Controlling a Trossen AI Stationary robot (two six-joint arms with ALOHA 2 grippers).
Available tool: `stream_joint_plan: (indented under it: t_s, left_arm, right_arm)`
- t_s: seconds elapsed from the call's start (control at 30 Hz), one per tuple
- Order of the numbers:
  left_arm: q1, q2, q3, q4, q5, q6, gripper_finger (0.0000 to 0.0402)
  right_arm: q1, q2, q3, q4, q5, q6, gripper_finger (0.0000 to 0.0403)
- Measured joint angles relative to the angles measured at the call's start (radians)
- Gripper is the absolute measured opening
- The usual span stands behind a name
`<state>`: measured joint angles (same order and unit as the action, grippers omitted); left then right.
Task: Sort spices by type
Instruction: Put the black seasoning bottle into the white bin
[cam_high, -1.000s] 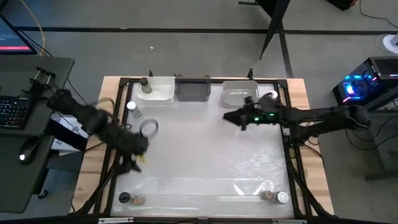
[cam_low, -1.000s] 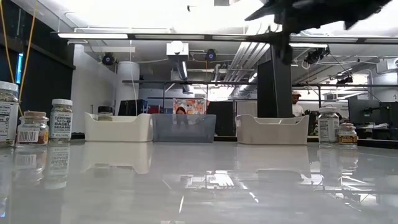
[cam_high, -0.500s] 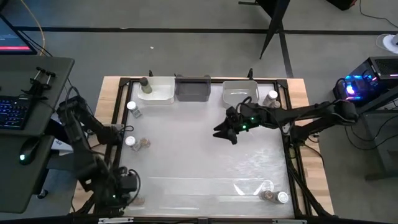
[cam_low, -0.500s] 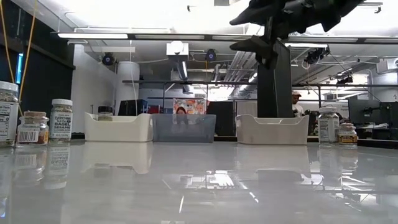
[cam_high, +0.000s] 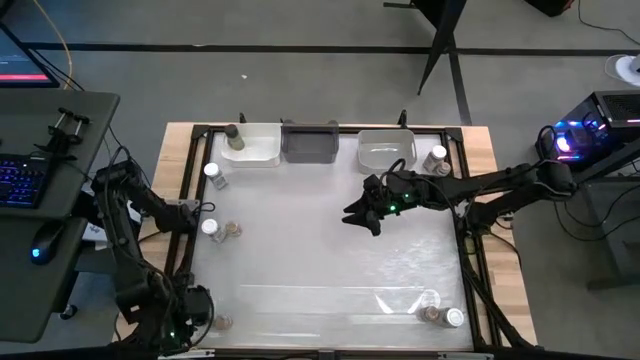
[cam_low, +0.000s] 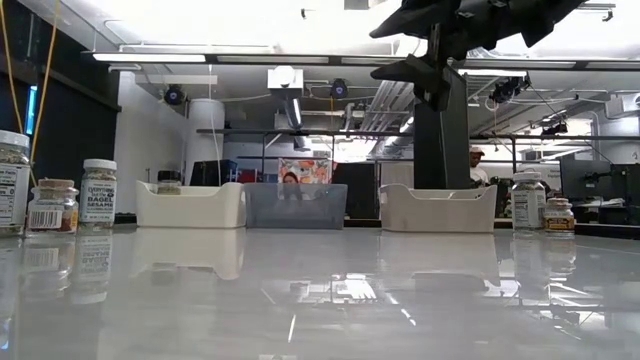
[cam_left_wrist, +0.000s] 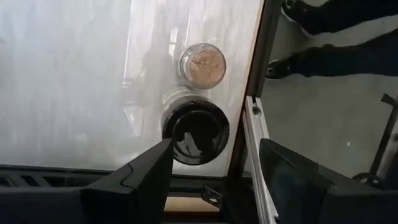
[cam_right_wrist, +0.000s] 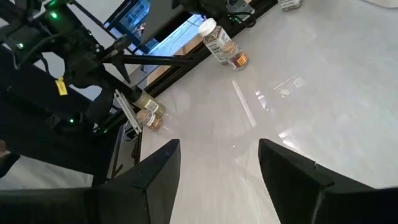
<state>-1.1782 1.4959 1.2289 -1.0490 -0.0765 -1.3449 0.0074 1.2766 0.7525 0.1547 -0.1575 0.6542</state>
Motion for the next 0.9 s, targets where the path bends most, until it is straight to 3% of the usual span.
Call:
stream_joint_plan:
  t_s: [0.4, 0.9]
  left_arm:
    - [-0.001, 0.001, -0.048, 0.004, -0.029, -0.005, 0.0223]
    - [-0.001, 0.001, -0.064, 0.058, 0.020, -0.004, 0.0223]
  right_arm:
    - [0.000, 0.000, -0.001, 0.000, 0.002, 0.000, 0.0211]
    - [0.000, 0.000, -0.001, -0.001, 0.010, -0.007, 0.0211]
